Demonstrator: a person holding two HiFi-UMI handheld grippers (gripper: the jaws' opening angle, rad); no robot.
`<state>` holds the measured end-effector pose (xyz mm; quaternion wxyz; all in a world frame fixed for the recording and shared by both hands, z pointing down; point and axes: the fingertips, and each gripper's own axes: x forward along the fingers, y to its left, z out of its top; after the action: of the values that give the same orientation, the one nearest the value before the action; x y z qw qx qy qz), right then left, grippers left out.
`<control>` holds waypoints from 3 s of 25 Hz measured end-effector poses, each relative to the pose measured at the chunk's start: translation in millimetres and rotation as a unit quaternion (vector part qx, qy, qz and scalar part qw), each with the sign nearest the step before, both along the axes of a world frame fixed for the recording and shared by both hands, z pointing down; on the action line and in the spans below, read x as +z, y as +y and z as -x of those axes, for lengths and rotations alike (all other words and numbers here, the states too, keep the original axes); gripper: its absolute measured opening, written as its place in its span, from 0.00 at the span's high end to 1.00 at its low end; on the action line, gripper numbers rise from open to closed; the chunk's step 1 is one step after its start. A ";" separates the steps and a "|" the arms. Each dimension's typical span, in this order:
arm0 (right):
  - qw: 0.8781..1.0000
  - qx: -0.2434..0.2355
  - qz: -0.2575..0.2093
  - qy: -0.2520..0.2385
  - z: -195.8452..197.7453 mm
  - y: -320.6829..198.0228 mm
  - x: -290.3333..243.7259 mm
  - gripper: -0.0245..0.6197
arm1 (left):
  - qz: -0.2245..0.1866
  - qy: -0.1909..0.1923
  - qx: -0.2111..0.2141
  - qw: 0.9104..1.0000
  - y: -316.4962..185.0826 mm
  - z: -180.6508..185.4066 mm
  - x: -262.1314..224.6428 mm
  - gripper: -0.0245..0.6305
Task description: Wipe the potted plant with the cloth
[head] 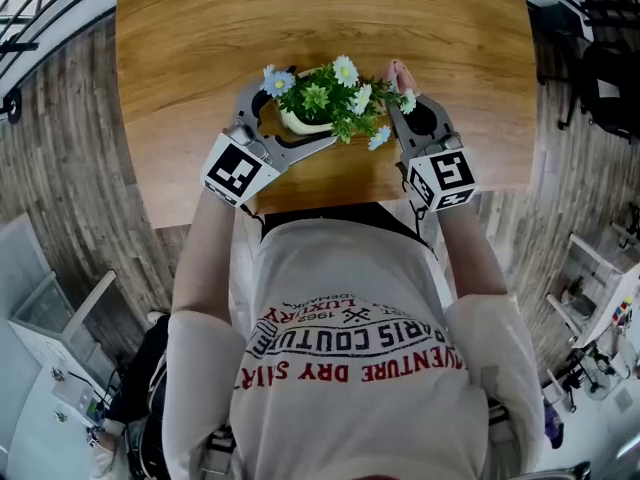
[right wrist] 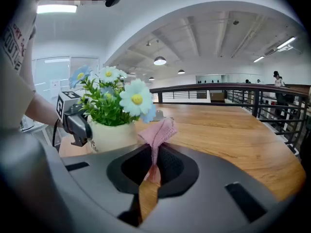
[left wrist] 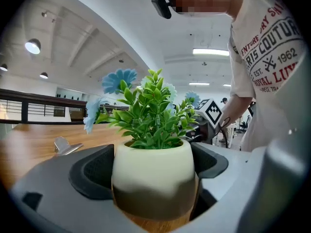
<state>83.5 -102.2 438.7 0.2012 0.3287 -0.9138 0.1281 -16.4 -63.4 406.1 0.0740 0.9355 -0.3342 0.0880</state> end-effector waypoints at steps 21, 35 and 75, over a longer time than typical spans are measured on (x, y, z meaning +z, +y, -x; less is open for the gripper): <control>1.000 0.022 -0.005 0.019 -25.6 -7.4 25.2 0.90 | 0.034 -0.090 0.042 0.995 16.7 -12.0 70.4 0.21; 0.999 0.043 -0.033 0.001 -33.7 21.8 -22.3 0.90 | 0.047 -0.062 -0.120 0.990 49.5 38.0 19.7 0.22; 0.983 -0.001 -0.178 -0.040 2.9 59.2 -139.9 0.90 | -0.098 -0.044 -0.288 0.952 79.2 62.1 -133.9 0.94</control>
<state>80.6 -43.0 298.8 0.1032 0.3528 -0.9297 -0.0237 -78.5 15.8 272.3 -0.0107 0.7975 -0.5991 0.0705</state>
